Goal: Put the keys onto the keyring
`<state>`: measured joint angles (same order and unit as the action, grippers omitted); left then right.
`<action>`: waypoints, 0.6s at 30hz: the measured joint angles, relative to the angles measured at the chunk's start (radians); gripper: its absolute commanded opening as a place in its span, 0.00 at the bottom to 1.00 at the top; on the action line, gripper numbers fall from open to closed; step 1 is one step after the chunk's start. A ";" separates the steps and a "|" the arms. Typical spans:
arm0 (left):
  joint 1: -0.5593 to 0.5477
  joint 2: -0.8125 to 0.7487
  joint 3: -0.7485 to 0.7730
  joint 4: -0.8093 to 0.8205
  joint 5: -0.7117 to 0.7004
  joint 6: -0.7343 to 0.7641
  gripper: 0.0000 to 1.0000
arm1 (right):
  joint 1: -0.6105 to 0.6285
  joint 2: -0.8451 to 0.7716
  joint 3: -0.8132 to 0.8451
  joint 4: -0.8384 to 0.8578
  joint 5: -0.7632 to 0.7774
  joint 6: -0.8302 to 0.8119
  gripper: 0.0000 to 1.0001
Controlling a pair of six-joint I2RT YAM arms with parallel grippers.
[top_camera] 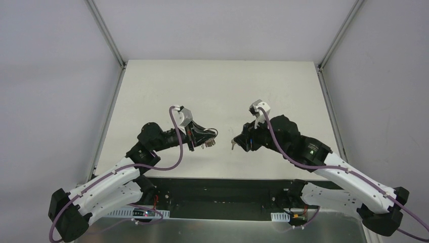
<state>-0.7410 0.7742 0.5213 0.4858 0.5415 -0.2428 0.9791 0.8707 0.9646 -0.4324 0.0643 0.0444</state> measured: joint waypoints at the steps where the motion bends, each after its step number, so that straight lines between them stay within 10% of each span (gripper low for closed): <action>1: -0.002 0.000 0.002 -0.004 -0.011 -0.005 0.00 | 0.000 -0.009 -0.020 0.018 0.002 0.000 0.42; 18: -0.012 0.406 0.125 -0.257 -0.766 0.088 0.00 | 0.000 0.069 -0.113 0.099 0.056 0.033 0.41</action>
<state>-0.7532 1.1805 0.6464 0.2291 -0.2245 -0.1547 0.9791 0.9394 0.8513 -0.3332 0.1200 0.0772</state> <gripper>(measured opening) 0.011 0.412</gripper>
